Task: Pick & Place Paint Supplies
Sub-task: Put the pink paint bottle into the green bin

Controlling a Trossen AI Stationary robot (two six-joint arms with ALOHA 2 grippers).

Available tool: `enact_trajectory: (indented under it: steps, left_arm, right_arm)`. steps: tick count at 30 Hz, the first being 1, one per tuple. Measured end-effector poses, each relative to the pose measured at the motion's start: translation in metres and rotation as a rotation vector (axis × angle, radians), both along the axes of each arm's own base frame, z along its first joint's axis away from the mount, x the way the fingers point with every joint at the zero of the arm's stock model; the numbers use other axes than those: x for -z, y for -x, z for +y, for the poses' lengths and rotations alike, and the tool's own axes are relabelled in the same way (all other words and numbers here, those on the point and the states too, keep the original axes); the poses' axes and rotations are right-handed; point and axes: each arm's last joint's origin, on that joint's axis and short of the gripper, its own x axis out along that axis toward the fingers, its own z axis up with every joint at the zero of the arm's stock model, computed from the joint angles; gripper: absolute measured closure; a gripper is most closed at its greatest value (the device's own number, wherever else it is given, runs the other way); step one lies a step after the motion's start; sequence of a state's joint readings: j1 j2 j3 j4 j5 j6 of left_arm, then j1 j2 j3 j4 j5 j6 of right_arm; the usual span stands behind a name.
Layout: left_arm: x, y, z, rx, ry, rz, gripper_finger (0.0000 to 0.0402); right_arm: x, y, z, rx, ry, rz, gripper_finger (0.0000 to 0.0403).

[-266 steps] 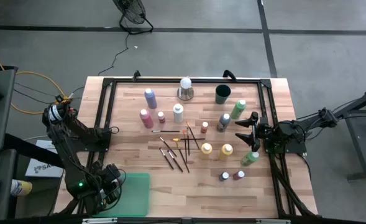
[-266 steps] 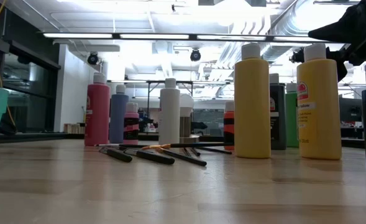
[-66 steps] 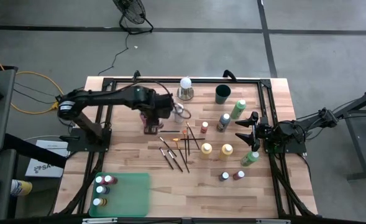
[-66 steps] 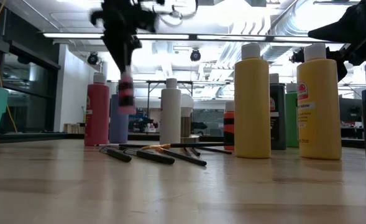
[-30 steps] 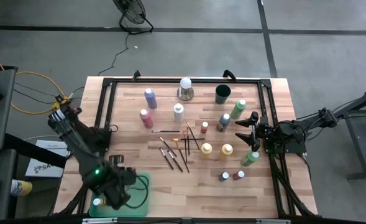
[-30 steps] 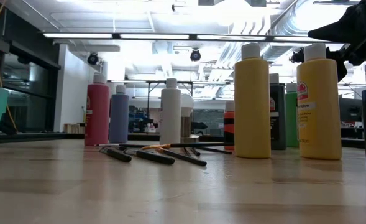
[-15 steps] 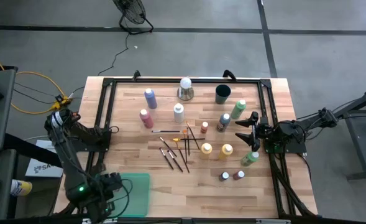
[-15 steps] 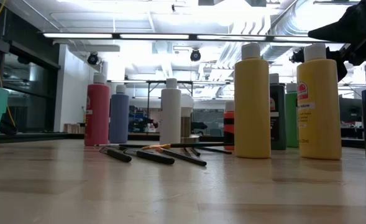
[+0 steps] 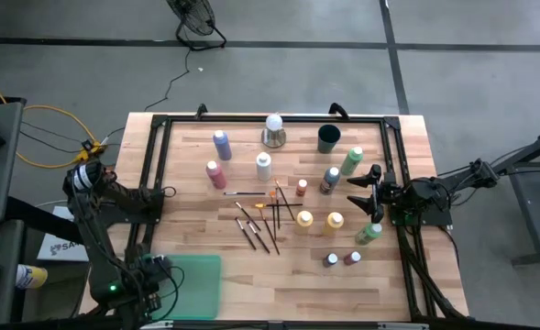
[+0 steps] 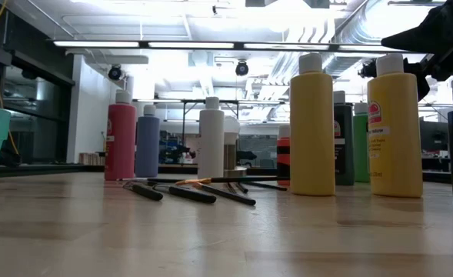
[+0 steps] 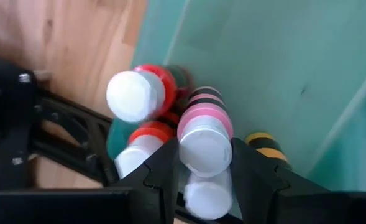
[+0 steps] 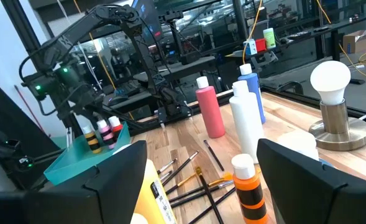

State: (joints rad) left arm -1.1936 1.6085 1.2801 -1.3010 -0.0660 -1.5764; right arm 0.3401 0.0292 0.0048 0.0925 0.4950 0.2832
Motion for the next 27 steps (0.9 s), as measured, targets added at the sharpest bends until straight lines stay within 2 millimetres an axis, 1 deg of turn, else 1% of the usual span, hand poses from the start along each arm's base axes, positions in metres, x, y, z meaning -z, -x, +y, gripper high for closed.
enact_trajectory:
  steps: [4,14,17,23,27]
  left_arm:
    - [0.0067,0.0002,-0.0001,0.0,0.01,0.002,0.0286]
    - [0.0081,-0.0002,0.0004,0.025,0.014,0.002,0.0283]
    - [0.0085,-0.0001,0.0003,0.033,0.015,0.002,0.0266]
    - [0.0103,-0.0004,-0.0002,0.032,0.013,0.005,0.0216]
    - [0.0095,-0.0004,-0.0002,0.032,0.013,0.005,0.0199]
  right_arm:
    - [-0.0001,0.0,0.0,0.0,0.0,0.0,0.0104]
    - [-0.0001,0.0,0.0,0.0,0.0,0.0,0.0104]
    - [-0.0001,0.0,0.0,0.0,-0.001,0.0,0.0104]
    - [-0.0001,0.0,0.0,0.0,0.0,0.0,0.0104]
    - [0.0,0.0,0.0,0.0,0.0,0.0,0.0104]
